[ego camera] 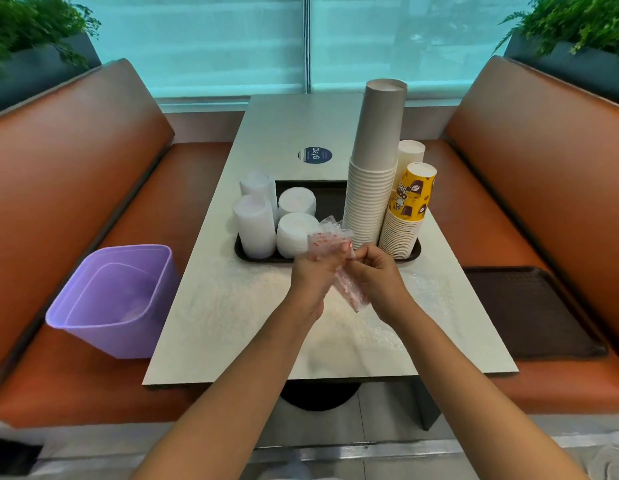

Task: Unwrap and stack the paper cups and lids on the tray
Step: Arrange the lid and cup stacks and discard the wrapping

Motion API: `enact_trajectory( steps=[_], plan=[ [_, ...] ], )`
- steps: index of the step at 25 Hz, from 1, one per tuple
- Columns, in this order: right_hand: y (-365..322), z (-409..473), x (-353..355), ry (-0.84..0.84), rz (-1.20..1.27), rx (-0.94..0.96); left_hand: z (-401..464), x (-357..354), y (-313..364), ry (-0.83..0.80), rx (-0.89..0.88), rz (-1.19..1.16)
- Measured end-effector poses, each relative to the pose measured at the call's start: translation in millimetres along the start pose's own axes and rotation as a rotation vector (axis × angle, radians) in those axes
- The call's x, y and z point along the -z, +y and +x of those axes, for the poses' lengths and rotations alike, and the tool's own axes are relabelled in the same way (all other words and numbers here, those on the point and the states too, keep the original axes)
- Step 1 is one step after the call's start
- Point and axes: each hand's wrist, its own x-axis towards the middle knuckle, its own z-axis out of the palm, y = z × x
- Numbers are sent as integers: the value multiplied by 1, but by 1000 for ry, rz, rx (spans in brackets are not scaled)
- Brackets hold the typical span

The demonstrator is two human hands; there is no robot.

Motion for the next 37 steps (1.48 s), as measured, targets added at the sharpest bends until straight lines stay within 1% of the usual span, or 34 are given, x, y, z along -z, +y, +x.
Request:
enact_trajectory(
  steps=[3,5,6,8,11,15,18,21,22,24,25,27,28,29,30,32,34,36,37],
  plan=[
    [11,-3,2,81,156,-82,-10,-3,-8,-51,6,33],
    [13,-3,4,133,211,-118,-15,-5,-6,-56,9,30],
    [13,-4,4,125,220,-122,-15,-5,-5,-35,4,26],
    [8,-9,6,53,247,-137,-12,-5,-3,7,7,7],
    [1,-11,16,-38,203,-125,-12,-4,0,15,16,14],
    [0,-9,22,-27,290,-64,-16,-4,1,-60,59,77],
    [-1,-9,19,-10,321,-50,-15,-5,5,-42,39,120],
    [0,-9,17,-102,365,-36,-17,-3,11,-38,-4,98],
    [1,-8,17,-108,351,-22,-18,-1,13,-48,-13,112],
    [-1,-6,16,-44,275,63,-21,1,18,-100,8,113],
    [-1,-3,16,-3,256,117,-22,2,20,-141,51,60],
    [-4,0,16,55,255,209,-22,7,25,-235,196,-124],
    [-4,1,16,83,252,245,-22,9,29,-281,265,-154],
    [-4,2,16,103,237,279,-21,11,32,-324,310,-112],
    [-3,2,15,120,218,309,-21,11,34,-360,325,-21],
    [-2,2,15,170,160,363,-23,9,33,-395,268,136],
    [-2,0,14,234,72,393,-23,8,31,-378,209,160],
    [-2,-1,16,228,72,383,-21,9,30,-370,165,146],
    [-3,-2,18,188,117,354,-21,10,29,-360,136,165]
  ],
)
